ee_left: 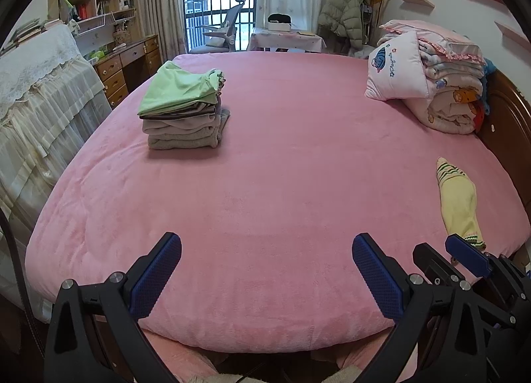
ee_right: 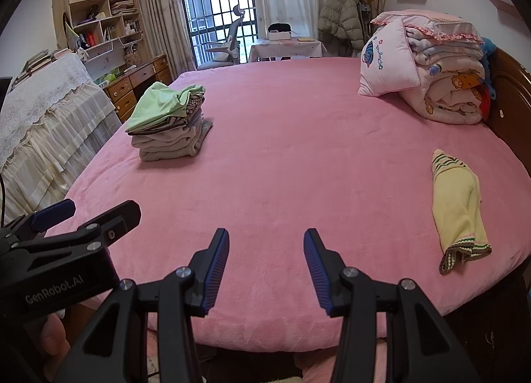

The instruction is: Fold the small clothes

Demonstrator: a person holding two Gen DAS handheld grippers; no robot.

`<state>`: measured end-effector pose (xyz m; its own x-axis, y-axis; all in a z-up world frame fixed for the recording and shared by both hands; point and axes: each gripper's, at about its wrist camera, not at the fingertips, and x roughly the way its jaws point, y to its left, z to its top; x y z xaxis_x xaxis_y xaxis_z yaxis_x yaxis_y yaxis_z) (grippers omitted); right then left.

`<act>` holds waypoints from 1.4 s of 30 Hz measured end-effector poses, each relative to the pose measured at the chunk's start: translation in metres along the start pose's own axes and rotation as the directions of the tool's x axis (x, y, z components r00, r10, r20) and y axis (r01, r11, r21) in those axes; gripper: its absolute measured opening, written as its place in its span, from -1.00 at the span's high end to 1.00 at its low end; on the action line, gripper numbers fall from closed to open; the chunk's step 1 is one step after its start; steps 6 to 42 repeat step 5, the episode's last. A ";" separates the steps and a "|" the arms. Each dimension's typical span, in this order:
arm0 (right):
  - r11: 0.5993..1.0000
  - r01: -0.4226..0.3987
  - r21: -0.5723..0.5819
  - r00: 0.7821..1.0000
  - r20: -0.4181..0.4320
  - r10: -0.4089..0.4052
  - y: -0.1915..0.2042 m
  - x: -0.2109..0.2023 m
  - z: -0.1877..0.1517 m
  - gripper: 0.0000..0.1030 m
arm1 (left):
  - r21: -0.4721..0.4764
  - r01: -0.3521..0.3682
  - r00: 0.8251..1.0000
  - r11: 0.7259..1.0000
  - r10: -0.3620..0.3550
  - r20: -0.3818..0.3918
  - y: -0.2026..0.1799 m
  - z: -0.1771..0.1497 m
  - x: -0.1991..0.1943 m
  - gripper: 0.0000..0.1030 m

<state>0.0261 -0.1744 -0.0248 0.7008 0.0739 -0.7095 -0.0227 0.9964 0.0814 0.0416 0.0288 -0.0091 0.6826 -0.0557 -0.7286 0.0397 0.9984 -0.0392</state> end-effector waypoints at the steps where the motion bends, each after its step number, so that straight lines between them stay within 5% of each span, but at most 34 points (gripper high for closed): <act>1: 1.000 -0.001 0.000 1.000 0.000 0.001 0.000 0.000 0.000 0.08 | 0.002 -0.001 1.000 1.000 0.001 -0.002 0.000 0.000 0.000 -0.99; 42: 1.000 0.003 0.006 1.000 -0.015 -0.003 0.003 0.000 0.000 0.08 | 0.003 0.008 1.000 1.000 -0.008 -0.011 0.004 0.001 0.003 -0.99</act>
